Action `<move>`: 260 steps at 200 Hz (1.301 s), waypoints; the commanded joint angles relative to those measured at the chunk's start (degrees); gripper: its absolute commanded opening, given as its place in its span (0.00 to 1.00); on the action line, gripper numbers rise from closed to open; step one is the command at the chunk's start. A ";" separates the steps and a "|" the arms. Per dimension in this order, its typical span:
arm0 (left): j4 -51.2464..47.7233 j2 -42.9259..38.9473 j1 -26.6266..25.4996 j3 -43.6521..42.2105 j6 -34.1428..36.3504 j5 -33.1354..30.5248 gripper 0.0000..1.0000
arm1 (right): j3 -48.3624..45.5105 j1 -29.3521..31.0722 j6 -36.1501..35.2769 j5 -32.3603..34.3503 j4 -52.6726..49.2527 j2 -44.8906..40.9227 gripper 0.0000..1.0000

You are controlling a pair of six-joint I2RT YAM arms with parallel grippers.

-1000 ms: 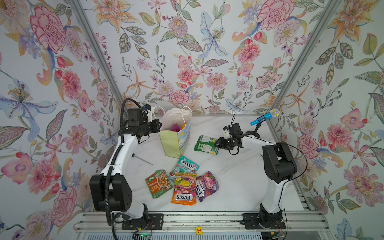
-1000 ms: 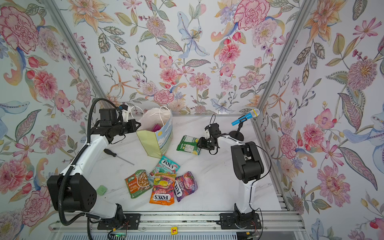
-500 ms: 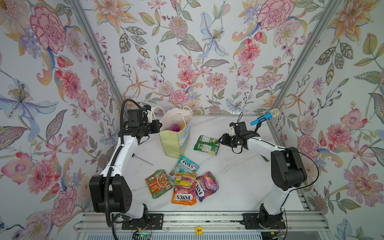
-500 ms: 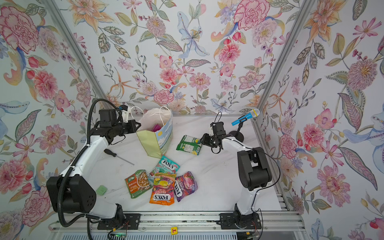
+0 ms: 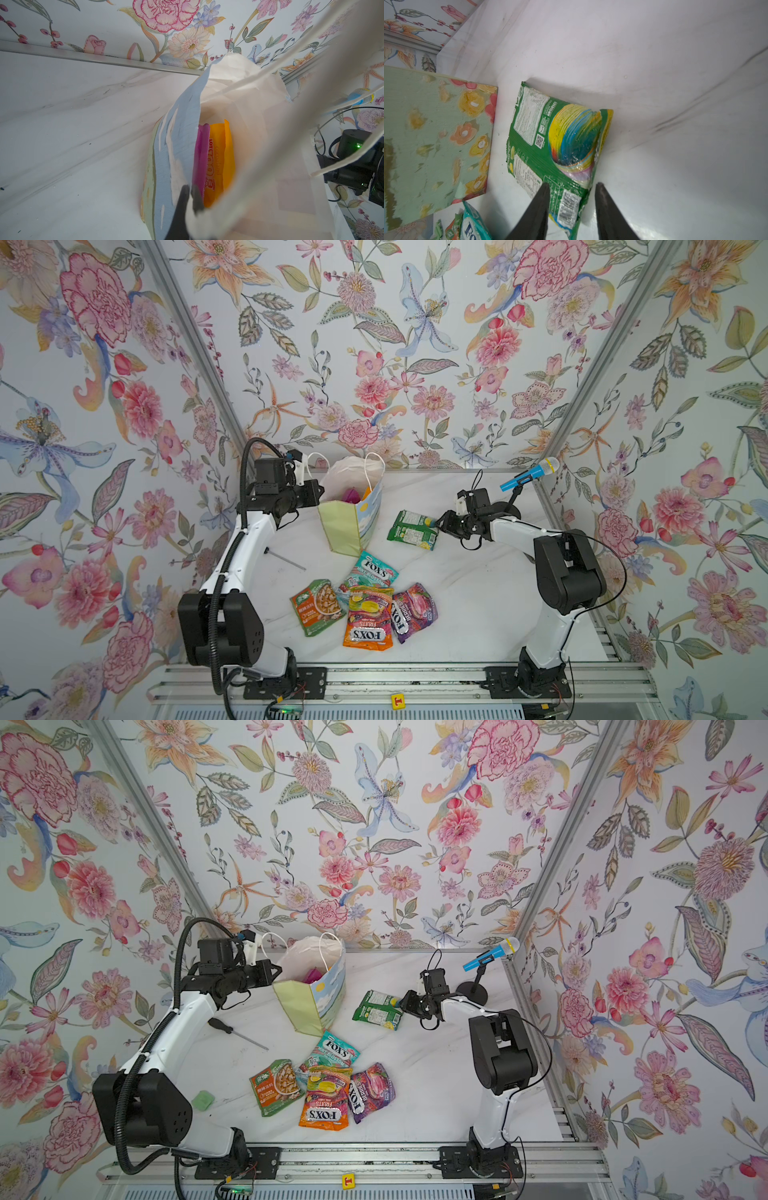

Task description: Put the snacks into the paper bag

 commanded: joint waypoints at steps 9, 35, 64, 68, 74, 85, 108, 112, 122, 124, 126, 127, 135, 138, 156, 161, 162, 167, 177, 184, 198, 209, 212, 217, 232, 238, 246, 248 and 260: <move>-1.02 -0.83 0.36 -0.64 -0.54 0.84 0.00 | -2.25 -0.46 1.44 -0.76 2.25 1.11 0.38; -0.98 -0.73 0.31 -0.53 -0.63 0.84 0.00 | -3.93 -0.51 2.41 -1.43 4.08 1.26 0.38; -0.93 -0.73 0.36 -0.73 -0.72 0.84 0.00 | -4.79 -0.70 3.28 -2.37 5.85 1.54 0.36; -0.88 -0.74 0.35 -0.79 -0.72 0.84 0.00 | -4.82 -0.67 3.36 -2.53 6.10 1.67 0.36; -0.89 -0.72 0.32 -0.81 -0.72 0.84 0.00 | -4.84 -0.74 3.56 -2.74 6.38 1.84 0.36; -0.78 -0.77 0.36 -0.95 -0.79 0.93 0.00 | -4.80 -0.74 3.86 -3.10 6.83 2.20 0.35; -0.83 -0.81 0.36 -1.05 -0.78 0.89 0.00 | -4.84 -0.68 4.52 -3.55 7.71 2.86 0.33; -0.80 -0.83 0.36 -1.16 -0.72 0.87 0.00 | -4.89 -0.68 4.61 -3.59 7.83 3.01 0.33; -0.90 -0.85 0.35 -1.05 -0.62 0.78 0.00 | -5.02 -0.80 4.86 -3.70 8.20 3.19 0.32; -0.87 -0.84 0.36 -1.05 -0.63 0.76 0.00 | -5.01 -0.81 4.88 -3.72 8.24 3.21 0.32; -0.93 -0.82 0.34 -1.01 -0.59 0.76 0.00 | -4.94 -0.79 4.95 -3.72 8.25 3.26 0.32; -0.94 -0.86 0.35 -1.03 -0.57 0.76 0.00 | -4.96 -0.82 5.00 -3.77 8.25 3.28 0.32; -0.95 -0.81 0.36 -1.03 -0.54 0.76 0.00 | -5.06 -0.90 5.21 -4.04 8.64 3.47 0.31; -0.96 -0.81 0.36 -1.03 -0.50 0.76 0.00 | -5.13 -0.98 5.38 -4.18 8.86 3.52 0.30; -0.88 -0.75 0.36 -0.88 -0.54 0.76 0.00 | -5.63 -1.18 6.06 -4.85 10.09 3.70 0.25; -0.88 -0.73 0.36 -0.96 -0.59 0.76 0.00 | -5.80 -1.22 6.22 -4.95 10.30 3.71 0.23; -0.87 -0.73 0.36 -0.97 -0.57 0.76 0.00 | -5.83 -1.21 6.25 -5.00 10.37 3.73 0.22; -0.94 -0.71 0.36 -0.92 -0.63 0.76 0.00 | -6.02 -1.32 6.40 -5.12 10.84 3.72 0.19; -0.87 -0.63 0.29 -0.93 -0.63 0.83 0.00 | -6.50 -1.50 6.73 -5.52 11.52 3.75 0.13; -0.82 -0.63 0.36 -0.99 -0.62 0.84 0.00 | -6.79 -1.68 6.97 -5.90 12.08 3.75 0.09; -0.82 -0.68 0.36 -0.93 -0.63 0.84 0.00 | -7.34 -1.98 7.59 -6.76 13.35 3.75 0.03; -0.81 -0.66 0.40 -0.91 -0.63 0.82 0.00 | -7.84 -2.23 8.15 -7.37 14.37 3.57 0.00; -0.78 -0.64 0.37 -0.96 -0.63 0.84 0.00 | -7.98 -2.26 8.28 -7.49 14.78 3.50 0.00; -0.78 -0.56 0.36 -0.96 -0.63 0.80 0.00 | -8.24 -2.31 8.54 -7.57 15.27 3.36 0.00; -0.82 -0.55 0.33 -0.92 -0.63 0.84 0.00 | -8.66 -2.43 8.92 -7.77 16.18 2.53 0.00; -0.77 -0.55 0.27 -1.05 -0.68 0.84 0.00 | -8.67 -2.40 8.92 -7.77 16.19 2.27 0.00; -0.74 -0.55 0.30 -1.04 -0.71 0.84 0.00 | -8.59 -2.43 8.84 -7.81 16.04 1.84 0.00; -0.66 -0.59 0.35 -1.03 -0.72 0.84 0.00 | -8.58 -2.38 8.84 -7.78 15.96 1.78 0.00; -0.62 -0.46 0.37 -1.10 -0.72 0.91 0.00 | -8.58 -2.47 8.84 -7.69 15.65 1.18 0.00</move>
